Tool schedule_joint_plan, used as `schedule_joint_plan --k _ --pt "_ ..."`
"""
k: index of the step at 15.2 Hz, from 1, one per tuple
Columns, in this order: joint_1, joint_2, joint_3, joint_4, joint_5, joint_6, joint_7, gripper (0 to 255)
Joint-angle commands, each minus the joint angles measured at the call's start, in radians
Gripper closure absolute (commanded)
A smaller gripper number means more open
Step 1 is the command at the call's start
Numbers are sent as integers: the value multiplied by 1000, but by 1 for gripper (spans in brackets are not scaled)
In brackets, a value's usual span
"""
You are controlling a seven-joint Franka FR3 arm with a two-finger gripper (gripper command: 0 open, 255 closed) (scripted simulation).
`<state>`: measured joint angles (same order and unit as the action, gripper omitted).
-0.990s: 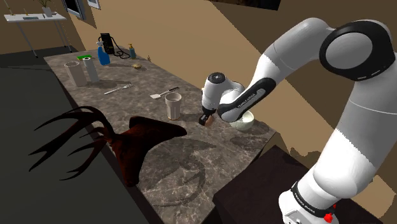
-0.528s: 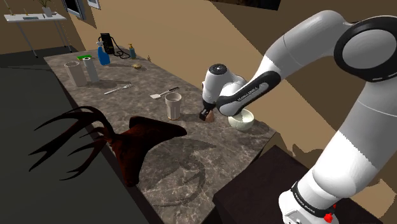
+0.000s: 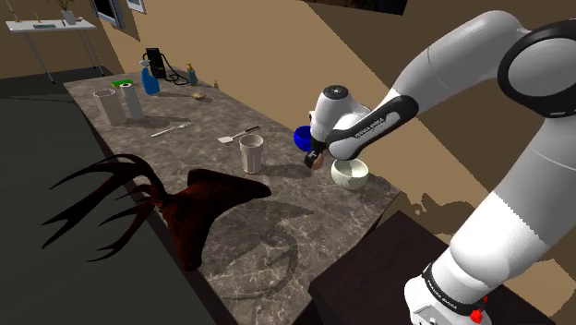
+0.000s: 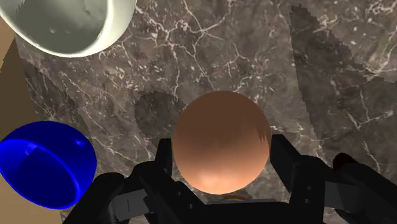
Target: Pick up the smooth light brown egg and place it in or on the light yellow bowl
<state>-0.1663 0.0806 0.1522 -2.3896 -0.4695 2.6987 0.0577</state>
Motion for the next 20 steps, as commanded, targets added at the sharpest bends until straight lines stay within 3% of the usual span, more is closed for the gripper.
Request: schedule_joint_plan --k 1,9,16,20 --pt "-33 -15 -19 -17 27 18 -75 255" --pt "-156 -19 -97 -30 150 74 -376 255" --pt "-267 21 -147 23 294 87 -663 255" --pt "-278 60 -154 25 293 125 -676 255"
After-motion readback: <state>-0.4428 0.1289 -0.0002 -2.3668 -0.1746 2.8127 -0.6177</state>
